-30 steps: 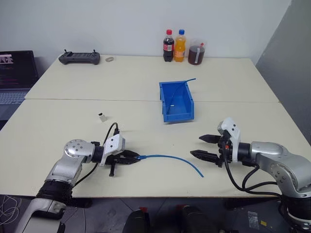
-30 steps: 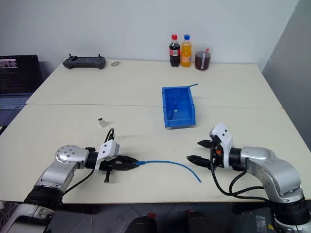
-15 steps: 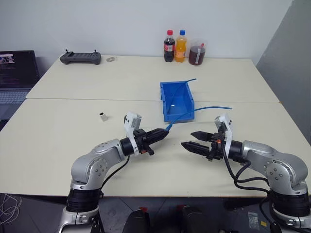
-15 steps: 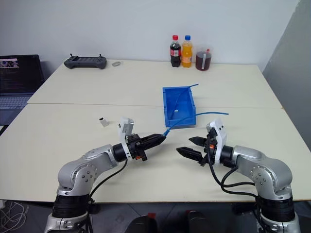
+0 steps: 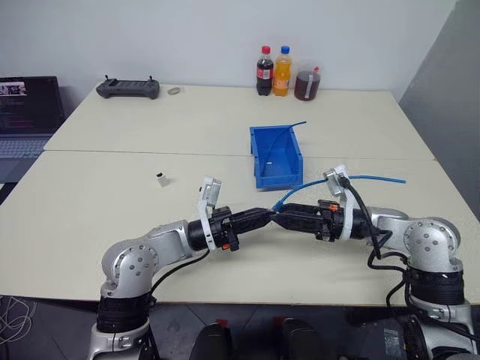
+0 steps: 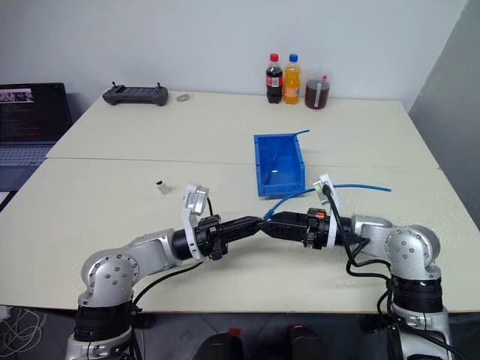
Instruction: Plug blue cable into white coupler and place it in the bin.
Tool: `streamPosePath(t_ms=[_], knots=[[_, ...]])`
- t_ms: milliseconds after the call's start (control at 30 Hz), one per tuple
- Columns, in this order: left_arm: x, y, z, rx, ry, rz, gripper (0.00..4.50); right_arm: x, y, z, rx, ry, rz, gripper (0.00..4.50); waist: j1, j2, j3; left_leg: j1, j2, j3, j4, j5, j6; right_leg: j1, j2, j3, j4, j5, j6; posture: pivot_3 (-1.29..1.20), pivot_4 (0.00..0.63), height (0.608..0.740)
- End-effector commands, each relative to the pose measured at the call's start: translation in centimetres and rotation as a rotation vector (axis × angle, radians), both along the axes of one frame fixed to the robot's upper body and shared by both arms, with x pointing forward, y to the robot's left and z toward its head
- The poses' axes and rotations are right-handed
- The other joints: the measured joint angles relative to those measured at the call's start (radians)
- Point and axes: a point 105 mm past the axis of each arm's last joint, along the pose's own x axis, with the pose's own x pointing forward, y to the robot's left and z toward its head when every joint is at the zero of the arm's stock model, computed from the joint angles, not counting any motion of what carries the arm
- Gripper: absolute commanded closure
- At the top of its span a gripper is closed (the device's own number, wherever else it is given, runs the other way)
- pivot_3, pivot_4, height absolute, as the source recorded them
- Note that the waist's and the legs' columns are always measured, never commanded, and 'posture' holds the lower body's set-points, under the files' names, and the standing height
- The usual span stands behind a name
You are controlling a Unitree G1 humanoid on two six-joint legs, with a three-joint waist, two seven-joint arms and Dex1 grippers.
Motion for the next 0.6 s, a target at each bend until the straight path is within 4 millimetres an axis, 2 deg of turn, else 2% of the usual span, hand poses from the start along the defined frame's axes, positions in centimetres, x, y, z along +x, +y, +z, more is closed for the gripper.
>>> streamPosePath(t_ms=[33,133,267,367,400,433,600], knots=[[-0.6,-0.2,0.8,-0.018,-0.027,-0.015,4.26,-0.8,0.0,1.8,0.048,-0.025,0.068,0.14,0.0,0.0,0.0,0.0,0.0,0.0,0.0,0.0,0.0,0.0,0.0,0.0,0.0,0.0,0.0,0.0,0.15,0.74],[-0.7,-0.2,0.5,-0.016,-0.019,-0.008,4.26,-0.2,0.1,1.9,0.053,-0.014,0.057,0.14,0.0,0.0,0.0,0.0,0.0,0.0,0.0,0.0,0.0,0.0,0.0,0.0,0.0,0.0,0.0,0.0,0.15,0.74],[-0.9,-0.2,0.6,0.0,-0.036,-0.017,4.26,0.5,-0.2,2.3,0.068,-0.008,0.043,0.72,0.0,0.0,0.0,0.0,-0.001,0.0,0.0,0.0,0.0,0.0,0.0,0.0,0.0,0.0,0.0,0.0,0.15,0.74],[-0.7,-0.1,0.8,0.004,-0.046,-0.015,4.26,0.7,-0.3,2.4,0.063,-0.006,0.05,1.63,0.0,0.0,0.0,0.0,-0.001,0.0,0.0,0.0,0.0,0.0,0.0,0.0,0.0,0.0,0.0,0.0,0.15,0.74],[-0.5,0.0,0.9,0.004,-0.047,-0.014,4.26,0.7,-0.3,2.4,0.061,-0.007,0.054,1.74,0.0,0.0,0.0,0.0,-0.001,0.0,0.0,0.0,0.0,0.0,0.0,0.0,0.0,0.0,0.0,0.0,0.15,0.74],[-0.4,0.0,0.9,0.004,-0.048,-0.014,4.26,0.6,-0.3,2.4,0.058,-0.009,0.061,2.1,0.0,0.0,0.0,0.0,-0.001,0.0,0.0,0.0,0.0,0.0,0.0,0.0,-0.001,0.0,0.0,0.0,0.15,0.74],[-0.3,0.0,1.2,-0.001,-0.05,-0.021,4.26,0.1,-0.1,2.3,0.048,-0.015,0.095,3.24,0.0,0.0,0.0,0.0,-0.003,-0.001,-0.001,0.0,0.0,0.0,-0.001,0.0,-0.001,-0.001,0.001,0.0,0.15,0.74]])
